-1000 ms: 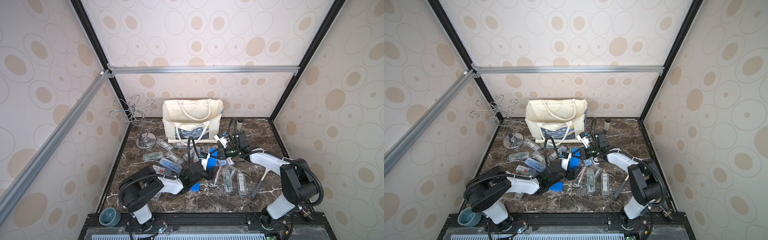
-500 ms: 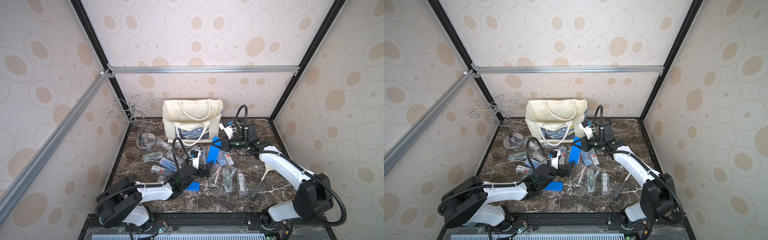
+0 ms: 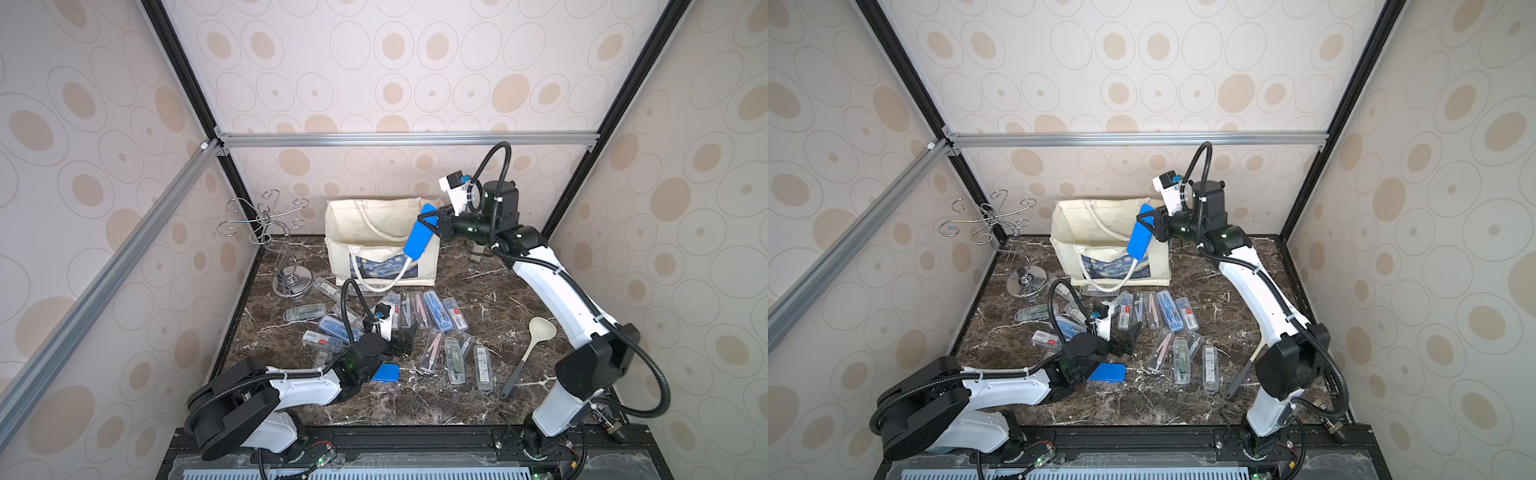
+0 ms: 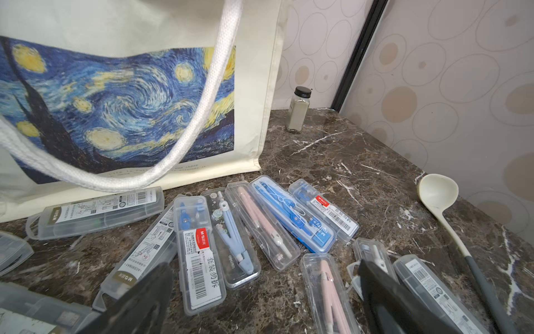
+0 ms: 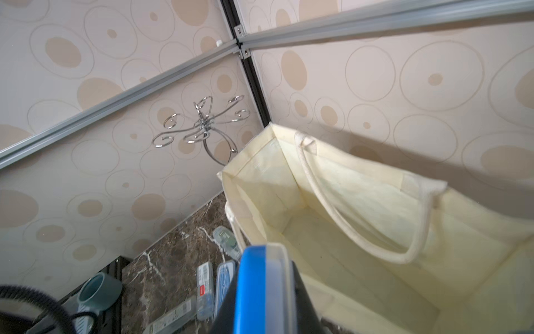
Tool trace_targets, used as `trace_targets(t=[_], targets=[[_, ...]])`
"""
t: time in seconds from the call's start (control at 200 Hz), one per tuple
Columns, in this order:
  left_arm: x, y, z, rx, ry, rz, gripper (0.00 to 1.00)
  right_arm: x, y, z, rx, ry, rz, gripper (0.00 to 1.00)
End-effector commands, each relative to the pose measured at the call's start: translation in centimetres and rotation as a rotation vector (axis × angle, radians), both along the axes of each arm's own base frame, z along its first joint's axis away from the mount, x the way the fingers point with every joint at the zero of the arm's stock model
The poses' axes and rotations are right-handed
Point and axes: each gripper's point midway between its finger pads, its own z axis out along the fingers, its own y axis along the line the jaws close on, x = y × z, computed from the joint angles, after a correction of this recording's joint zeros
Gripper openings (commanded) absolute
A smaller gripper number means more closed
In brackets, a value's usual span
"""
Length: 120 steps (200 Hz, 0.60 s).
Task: Put the compass set into the canvas bag
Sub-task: Place the compass set in the canvas bag.
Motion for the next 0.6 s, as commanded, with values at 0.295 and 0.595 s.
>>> trace_targets(t=[0.295,0.595], targets=[[0.2,1.4,0.2,-0.015,-0.009,0.063,1.0,8.9,2.5,-0.9,-0.02,-0.072,-0.084,0.1],[0.3,1.5,-0.4,-0.002,0.003,0.071,1.0,10.9,2.1,-11.6,-0.258,0.015,-0.089,0.13]])
